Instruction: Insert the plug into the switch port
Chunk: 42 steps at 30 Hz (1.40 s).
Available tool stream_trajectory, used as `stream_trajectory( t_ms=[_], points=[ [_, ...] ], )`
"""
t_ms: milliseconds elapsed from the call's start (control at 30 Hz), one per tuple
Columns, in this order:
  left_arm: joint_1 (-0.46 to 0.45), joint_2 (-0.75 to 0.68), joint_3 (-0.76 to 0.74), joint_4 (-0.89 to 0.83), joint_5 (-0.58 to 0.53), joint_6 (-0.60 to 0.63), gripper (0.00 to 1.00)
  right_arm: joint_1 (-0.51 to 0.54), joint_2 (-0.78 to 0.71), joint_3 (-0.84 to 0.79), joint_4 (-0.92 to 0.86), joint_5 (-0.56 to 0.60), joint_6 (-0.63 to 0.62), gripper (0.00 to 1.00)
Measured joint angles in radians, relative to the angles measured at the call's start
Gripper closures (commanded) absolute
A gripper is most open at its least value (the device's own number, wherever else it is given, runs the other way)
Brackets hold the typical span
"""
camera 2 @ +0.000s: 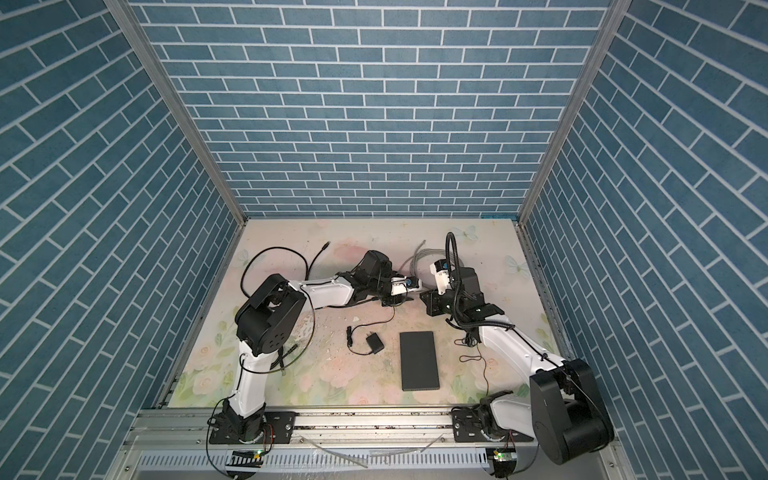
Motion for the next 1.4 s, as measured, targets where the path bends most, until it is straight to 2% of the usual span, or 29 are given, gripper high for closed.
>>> stream_trajectory(
  t_ms=[200, 500, 667, 733, 867, 1000, 1200, 1400],
  points=[
    [-0.052, -0.008, -0.031, 0.169, -0.064, -0.053, 0.64, -0.040, 0.010, 0.004, -0.003, -0.006, 0.148, 0.96],
    [-0.071, -0.008, -0.040, 0.253, -0.054, -0.090, 0.73, -0.076, 0.033, 0.010, 0.022, -0.039, 0.268, 0.97],
    [-0.071, -0.007, -0.040, 0.257, -0.033, -0.094, 0.90, -0.085, 0.035, 0.010, 0.041, -0.057, 0.298, 0.96],
    [-0.071, -0.005, -0.040, 0.257, -0.020, -0.091, 0.92, -0.092, 0.035, 0.010, 0.050, -0.064, 0.303, 0.89],
    [-0.071, -0.003, -0.037, 0.256, 0.001, -0.088, 0.95, -0.124, 0.031, 0.010, 0.032, -0.098, 0.328, 0.61],
    [-0.071, -0.001, -0.021, 0.243, 0.018, -0.077, 0.95, -0.188, -0.008, 0.010, -0.026, -0.127, 0.327, 0.53],
    [-0.071, -0.001, 0.003, 0.211, 0.039, -0.065, 0.95, -0.266, -0.071, 0.028, -0.066, -0.141, 0.327, 0.57],
    [-0.069, 0.000, 0.031, 0.153, 0.073, -0.051, 0.96, -0.282, -0.071, 0.029, -0.069, -0.166, 0.331, 0.62]
  ],
)
